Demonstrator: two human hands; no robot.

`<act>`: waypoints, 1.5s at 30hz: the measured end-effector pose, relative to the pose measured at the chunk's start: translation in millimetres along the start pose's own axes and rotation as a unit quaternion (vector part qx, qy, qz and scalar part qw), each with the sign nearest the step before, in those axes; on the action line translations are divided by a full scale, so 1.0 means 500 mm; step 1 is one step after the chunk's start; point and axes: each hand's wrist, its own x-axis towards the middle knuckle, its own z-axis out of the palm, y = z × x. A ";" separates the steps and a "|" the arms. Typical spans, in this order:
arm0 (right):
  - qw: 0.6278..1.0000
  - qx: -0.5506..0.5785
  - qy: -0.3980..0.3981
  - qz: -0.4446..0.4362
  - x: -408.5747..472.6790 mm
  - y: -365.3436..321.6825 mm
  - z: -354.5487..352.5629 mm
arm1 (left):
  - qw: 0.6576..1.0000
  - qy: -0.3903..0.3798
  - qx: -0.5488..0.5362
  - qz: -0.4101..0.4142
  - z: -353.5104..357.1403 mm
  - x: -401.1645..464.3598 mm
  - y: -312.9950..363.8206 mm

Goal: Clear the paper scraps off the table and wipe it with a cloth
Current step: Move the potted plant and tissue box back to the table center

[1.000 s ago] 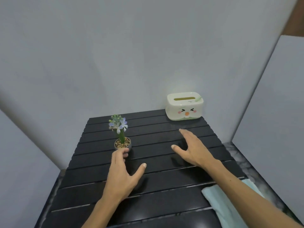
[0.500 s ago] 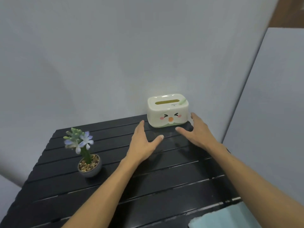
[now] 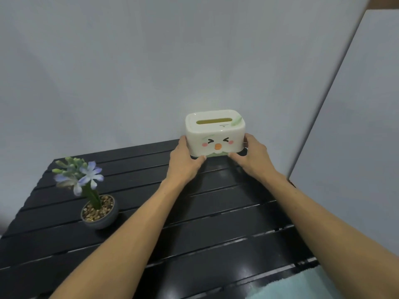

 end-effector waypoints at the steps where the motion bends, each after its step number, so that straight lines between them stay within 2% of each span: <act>1: 1.000 -0.009 0.007 -0.003 -0.006 -0.005 0.002 | 1.000 0.002 0.001 -0.004 -0.004 -0.005 0.004; 6: 0.999 -0.023 0.024 -0.022 -0.068 -0.032 0.013 | 1.000 -0.006 -0.005 -0.020 -0.038 -0.059 0.006; 22: 1.000 0.007 -0.015 -0.007 -0.300 -0.141 0.047 | 1.000 0.005 -0.004 -0.022 -0.181 -0.298 -0.059; 45: 0.999 0.023 -0.039 -0.009 -0.399 -0.165 0.045 | 0.999 -0.003 -0.002 -0.032 -0.229 -0.379 -0.083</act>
